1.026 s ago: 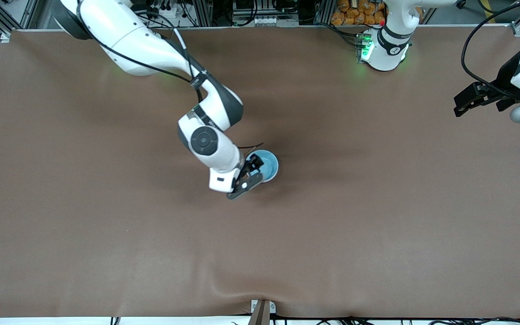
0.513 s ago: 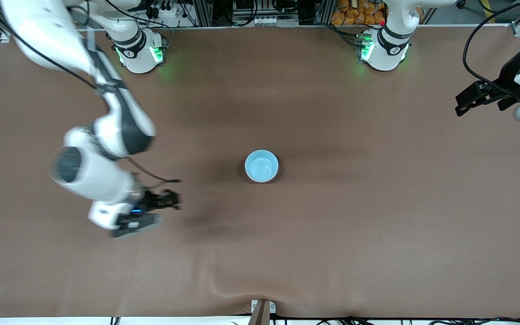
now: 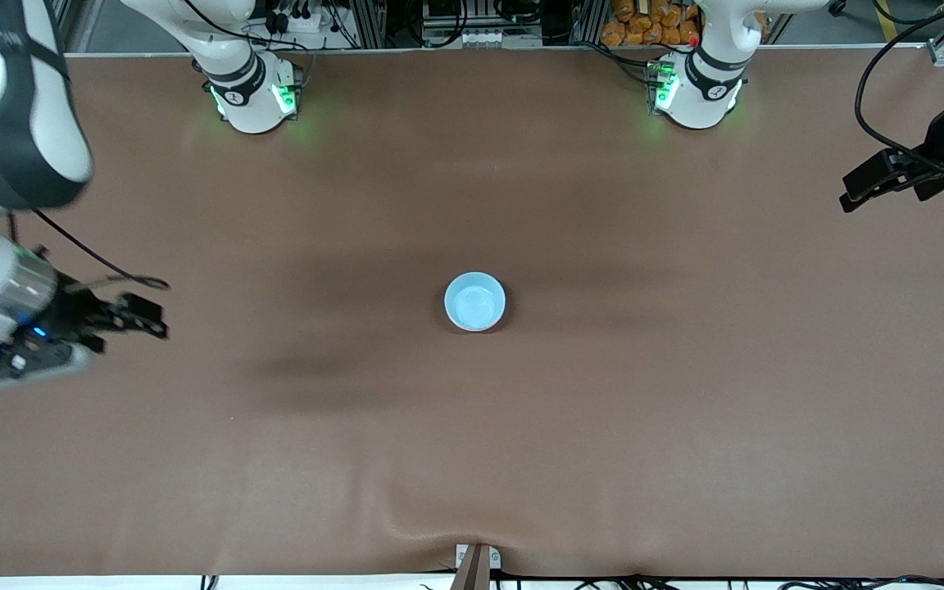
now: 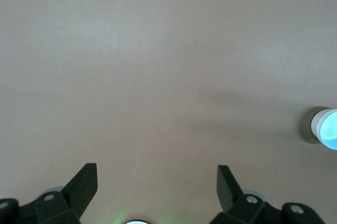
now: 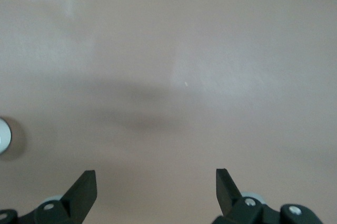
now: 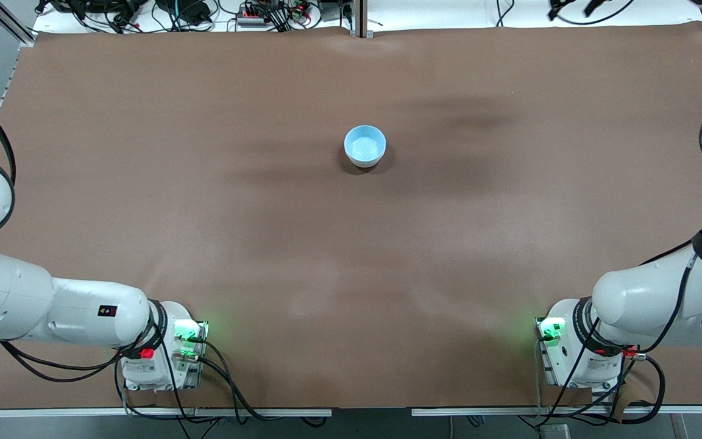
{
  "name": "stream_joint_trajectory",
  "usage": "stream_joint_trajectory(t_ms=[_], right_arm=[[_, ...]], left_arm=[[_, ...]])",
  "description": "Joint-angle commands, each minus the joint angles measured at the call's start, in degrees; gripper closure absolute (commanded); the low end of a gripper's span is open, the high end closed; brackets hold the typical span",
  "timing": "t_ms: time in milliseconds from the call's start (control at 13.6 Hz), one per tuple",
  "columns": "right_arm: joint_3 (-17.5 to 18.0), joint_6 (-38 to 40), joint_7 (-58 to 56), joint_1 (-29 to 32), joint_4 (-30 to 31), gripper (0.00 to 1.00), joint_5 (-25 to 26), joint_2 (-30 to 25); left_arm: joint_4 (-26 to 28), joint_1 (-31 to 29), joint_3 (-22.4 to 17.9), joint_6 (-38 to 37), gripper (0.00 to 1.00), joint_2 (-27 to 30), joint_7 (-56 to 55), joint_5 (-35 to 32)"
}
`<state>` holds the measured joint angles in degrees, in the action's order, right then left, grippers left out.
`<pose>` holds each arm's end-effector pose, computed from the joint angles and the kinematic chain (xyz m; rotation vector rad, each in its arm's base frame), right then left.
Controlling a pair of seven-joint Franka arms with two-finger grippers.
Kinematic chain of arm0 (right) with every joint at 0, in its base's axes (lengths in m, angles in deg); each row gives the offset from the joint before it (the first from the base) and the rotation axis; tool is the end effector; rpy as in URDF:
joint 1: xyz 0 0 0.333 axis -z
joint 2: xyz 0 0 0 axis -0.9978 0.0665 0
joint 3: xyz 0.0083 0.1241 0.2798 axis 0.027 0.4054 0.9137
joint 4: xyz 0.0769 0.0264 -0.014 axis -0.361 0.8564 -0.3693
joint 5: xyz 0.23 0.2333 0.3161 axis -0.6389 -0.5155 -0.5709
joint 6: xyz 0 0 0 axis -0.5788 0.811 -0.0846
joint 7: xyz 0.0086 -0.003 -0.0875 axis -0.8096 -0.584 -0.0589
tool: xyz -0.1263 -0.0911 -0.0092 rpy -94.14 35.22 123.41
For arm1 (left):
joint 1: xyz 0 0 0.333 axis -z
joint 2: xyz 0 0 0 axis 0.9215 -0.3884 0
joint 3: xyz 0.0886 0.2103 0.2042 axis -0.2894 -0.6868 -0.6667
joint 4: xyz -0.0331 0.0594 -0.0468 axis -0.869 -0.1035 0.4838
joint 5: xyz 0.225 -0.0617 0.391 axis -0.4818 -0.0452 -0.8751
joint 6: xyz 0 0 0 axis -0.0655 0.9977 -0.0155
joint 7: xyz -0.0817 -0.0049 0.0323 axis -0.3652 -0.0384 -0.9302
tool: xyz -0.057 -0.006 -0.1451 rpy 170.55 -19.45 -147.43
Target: Stack pink and blue bowls on white bowl
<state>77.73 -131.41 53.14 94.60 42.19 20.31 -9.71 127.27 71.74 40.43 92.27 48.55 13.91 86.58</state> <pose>0.7013 0.0376 0.4792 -3.0689 -0.2658 -0.0594 0.6047 -0.0470 0.5970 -3.1237 -0.2440 0.0248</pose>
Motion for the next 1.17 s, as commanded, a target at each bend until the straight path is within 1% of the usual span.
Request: stream_joint_trajectory(t_ms=[0,73,147,293,440,513,659,879,1099], right_arm=[[-13.37,1.84,0.98,-11.35,8.83,0.00,-0.01,-10.98],[-17.96,2.45,0.98,-14.96,10.07,0.00,-0.10,-12.75],[-20.61,4.11,1.16,-16.31,10.17,0.00,-0.10,-13.46],[-20.82,6.84,4.39,-15.01,9.65,0.00,-0.28,-13.73],[-20.73,11.14,9.75,-14.74,7.20,0.00,-0.28,-13.73],[-20.47,11.85,9.86,-14.04,6.58,0.00,-0.28,-13.73],[-18.02,12.47,9.07,-10.89,6.22,0.00,-0.28,-14.17],[-17.92,12.74,8.37,-10.43,5.87,0.00,-0.28,-15.75],[-18.00,12.83,7.22,-10.43,5.34,0.00,-0.28,-15.75]], left_arm=[[1.07,-0.11,0.40,0.22,0.00,1.47,2.37,0.25],[1.16,-0.03,0.83,0.22,0.00,1.56,2.46,0.25],[1.33,-0.11,1.10,0.22,0.00,2.00,2.55,0.33],[1.60,0.24,1.19,0.22,0.00,2.18,2.47,0.34],[1.42,-0.02,1.98,-0.13,0.00,2.44,2.47,0.34],[1.42,-0.11,1.98,-0.13,0.00,2.88,2.47,0.34],[1.60,-0.11,1.98,-0.40,0.00,3.06,2.47,0.34],[1.51,-0.11,1.98,-0.48,0.00,3.06,2.55,0.34],[1.42,-0.11,1.98,-0.48,0.00,3.06,2.55,0.42]])
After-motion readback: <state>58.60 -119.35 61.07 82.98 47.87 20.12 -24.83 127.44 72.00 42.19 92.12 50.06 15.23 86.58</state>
